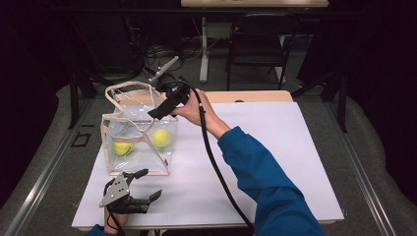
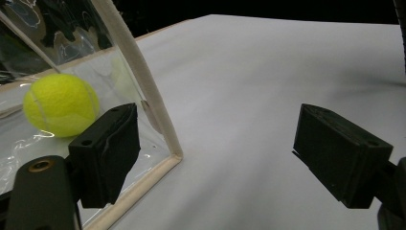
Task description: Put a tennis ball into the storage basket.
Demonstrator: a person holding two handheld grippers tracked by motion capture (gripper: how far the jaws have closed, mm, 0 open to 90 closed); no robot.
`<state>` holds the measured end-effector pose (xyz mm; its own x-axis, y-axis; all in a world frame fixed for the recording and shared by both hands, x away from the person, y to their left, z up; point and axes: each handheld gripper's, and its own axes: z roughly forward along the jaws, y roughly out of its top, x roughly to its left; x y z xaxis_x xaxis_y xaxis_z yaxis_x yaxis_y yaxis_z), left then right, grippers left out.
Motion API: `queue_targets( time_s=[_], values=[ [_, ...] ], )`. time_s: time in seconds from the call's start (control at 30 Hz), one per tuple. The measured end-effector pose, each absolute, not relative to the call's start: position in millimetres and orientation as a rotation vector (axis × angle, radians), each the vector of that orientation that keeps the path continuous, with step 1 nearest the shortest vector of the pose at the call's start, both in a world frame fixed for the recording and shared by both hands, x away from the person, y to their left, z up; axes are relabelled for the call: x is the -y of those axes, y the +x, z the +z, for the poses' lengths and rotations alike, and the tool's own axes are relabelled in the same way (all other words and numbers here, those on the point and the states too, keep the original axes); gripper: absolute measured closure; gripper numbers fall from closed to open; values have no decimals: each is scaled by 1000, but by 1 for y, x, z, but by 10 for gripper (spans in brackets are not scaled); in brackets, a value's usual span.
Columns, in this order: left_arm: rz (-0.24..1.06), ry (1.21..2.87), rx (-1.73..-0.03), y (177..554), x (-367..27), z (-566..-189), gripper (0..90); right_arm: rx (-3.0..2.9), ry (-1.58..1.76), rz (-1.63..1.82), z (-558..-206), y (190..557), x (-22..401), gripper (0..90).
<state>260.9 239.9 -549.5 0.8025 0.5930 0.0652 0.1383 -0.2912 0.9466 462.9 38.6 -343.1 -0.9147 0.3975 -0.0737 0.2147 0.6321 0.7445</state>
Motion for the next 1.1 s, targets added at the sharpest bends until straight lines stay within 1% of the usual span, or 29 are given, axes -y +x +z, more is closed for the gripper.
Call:
queue_targets(
  time_s=[0.53,0.8,1.1],
  values=[
    [494,1846,-542,259,-241,-549,161,-2628,562,1132,-364,461,14,0],
    [490,1838,-540,259,-241,-549,161,-2619,573,1114,-370,450,30,0],
    [507,1842,-537,258,-240,-548,161,-2596,596,1104,-375,436,59,0]
  ],
)
